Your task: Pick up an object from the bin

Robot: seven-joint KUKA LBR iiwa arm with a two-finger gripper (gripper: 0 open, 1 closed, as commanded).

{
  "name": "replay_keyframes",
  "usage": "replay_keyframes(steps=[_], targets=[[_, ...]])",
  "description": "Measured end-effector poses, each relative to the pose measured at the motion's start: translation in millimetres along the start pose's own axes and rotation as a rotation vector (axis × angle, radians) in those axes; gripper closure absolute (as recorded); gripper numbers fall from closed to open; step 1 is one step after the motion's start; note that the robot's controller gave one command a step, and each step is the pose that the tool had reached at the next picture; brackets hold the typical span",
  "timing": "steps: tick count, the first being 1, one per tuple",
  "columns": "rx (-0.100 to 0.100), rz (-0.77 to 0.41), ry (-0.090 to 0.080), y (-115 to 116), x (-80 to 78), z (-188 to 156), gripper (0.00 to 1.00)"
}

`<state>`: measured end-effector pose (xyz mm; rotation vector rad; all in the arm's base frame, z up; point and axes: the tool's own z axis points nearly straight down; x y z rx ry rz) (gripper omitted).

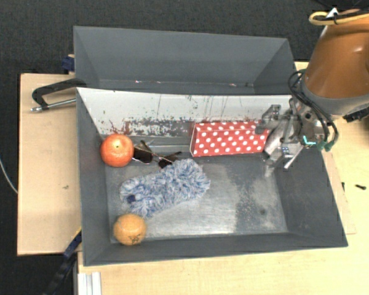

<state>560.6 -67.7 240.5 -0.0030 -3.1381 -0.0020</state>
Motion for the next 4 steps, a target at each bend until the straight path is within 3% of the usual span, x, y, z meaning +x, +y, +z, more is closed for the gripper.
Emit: replay_keyframes(steps=[1, 2, 3, 4], targets=[[0.001, -0.001, -0.007, 0, -1.4, -4, 0.00], [0.002, -0.104, -0.009, 41, -8.8, 43, 0.00], [-0.001, -0.010, -0.004, 131, -7.8, 80, 0.00], [0.000, -0.018, -0.011, 100, -35.2, 99, 0.00]])
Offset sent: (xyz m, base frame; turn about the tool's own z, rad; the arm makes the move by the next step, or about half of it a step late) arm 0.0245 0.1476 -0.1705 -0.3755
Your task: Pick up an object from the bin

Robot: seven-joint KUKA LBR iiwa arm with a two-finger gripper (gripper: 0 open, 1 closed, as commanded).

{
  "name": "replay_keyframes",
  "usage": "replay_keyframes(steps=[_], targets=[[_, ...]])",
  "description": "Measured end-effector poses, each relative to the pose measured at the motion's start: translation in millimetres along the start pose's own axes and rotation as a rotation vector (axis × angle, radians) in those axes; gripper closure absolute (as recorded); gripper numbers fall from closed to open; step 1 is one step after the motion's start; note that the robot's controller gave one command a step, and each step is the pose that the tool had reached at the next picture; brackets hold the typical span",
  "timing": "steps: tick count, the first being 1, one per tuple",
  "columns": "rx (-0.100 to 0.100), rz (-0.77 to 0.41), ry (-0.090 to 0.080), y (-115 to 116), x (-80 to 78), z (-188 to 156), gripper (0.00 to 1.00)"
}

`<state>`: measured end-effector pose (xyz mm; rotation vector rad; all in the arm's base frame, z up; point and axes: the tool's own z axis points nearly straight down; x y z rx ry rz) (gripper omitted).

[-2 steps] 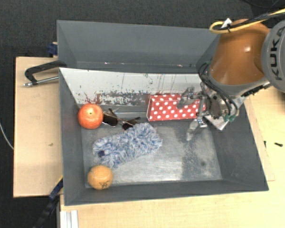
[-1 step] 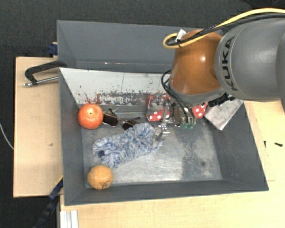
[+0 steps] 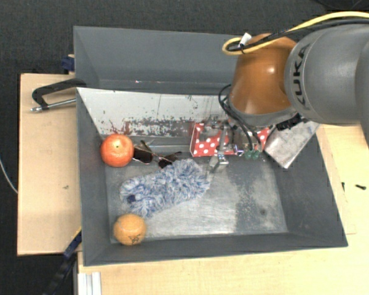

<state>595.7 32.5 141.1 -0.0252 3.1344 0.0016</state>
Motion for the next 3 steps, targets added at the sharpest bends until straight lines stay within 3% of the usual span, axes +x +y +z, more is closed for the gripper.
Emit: replay_keyframes(steps=[1, 2, 3], targets=[[-0.002, -0.249, 0.006, 90, 30.0, 60, 0.00], [-0.005, -0.221, -0.001, 70, 23.7, 65, 1.00], [-0.005, -0.221, -0.001, 70, 23.7, 65, 1.00]])
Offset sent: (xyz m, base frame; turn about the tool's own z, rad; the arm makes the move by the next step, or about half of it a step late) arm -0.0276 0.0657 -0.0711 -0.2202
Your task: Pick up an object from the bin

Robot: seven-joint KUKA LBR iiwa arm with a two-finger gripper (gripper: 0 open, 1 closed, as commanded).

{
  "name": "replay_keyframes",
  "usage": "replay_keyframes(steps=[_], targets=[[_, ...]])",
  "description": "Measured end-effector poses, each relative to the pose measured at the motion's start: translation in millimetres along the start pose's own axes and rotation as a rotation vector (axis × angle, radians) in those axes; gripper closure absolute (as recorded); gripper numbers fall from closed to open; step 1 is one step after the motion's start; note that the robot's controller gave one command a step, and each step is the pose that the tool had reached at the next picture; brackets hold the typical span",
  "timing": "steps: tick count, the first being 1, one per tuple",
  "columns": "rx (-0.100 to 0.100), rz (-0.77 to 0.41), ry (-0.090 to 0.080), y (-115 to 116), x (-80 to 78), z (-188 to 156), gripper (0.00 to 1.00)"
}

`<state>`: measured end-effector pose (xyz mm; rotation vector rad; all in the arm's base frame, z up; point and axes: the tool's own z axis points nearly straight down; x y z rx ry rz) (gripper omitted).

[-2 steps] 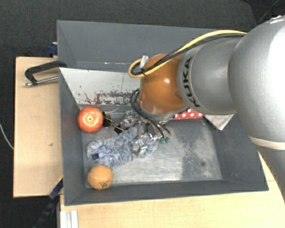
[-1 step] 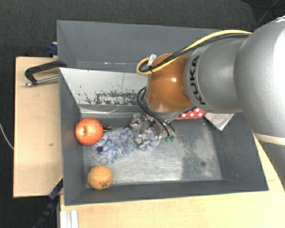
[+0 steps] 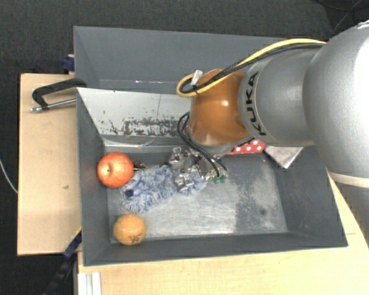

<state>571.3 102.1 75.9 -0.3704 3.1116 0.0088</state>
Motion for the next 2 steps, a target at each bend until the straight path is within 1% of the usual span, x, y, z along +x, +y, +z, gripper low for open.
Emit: replay_keyframes(steps=[1, 2], targets=[[0.001, 0.000, 0.005, 0, 1.9, -4, 1.00], [0.004, -0.001, -0.001, 1, -3.0, -46, 1.00]])
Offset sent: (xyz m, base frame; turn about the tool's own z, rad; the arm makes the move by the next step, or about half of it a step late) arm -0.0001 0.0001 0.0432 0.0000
